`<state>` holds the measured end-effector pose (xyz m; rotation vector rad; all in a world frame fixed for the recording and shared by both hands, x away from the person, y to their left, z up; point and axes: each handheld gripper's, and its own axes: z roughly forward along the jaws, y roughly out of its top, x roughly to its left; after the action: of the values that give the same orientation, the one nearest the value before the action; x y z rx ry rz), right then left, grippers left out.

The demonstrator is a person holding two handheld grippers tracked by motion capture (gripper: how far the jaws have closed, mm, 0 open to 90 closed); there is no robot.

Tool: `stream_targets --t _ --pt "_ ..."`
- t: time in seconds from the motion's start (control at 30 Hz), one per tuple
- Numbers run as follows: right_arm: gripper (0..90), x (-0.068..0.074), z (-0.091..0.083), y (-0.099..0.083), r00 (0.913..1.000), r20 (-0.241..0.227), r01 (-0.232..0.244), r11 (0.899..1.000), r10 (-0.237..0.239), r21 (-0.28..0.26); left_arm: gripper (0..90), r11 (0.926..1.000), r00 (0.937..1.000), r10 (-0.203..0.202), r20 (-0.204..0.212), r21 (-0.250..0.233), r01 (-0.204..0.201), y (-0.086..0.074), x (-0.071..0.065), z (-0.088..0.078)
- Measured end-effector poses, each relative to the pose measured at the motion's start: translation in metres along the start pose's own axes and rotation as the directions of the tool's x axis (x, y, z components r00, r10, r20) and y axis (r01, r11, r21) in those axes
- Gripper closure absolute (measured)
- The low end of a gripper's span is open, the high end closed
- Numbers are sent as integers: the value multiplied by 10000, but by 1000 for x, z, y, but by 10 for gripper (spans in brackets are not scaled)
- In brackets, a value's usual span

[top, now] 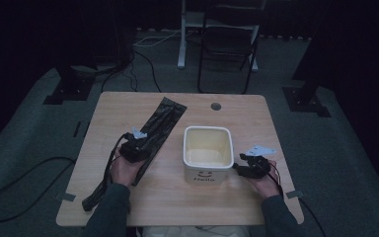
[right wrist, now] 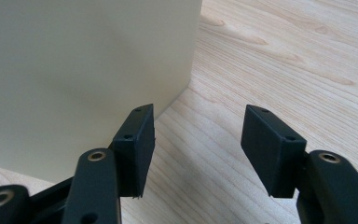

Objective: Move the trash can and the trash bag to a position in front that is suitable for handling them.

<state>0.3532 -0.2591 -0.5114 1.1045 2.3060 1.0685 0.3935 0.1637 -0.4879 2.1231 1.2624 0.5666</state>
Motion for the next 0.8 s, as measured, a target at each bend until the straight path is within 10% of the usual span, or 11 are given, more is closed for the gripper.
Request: stream_targets --t 0.8 --pt "419 -7 -19 -18 9981 401 -468 9989 467 24 434 9965 9976 65 -693 831 -8 9 -3 62"
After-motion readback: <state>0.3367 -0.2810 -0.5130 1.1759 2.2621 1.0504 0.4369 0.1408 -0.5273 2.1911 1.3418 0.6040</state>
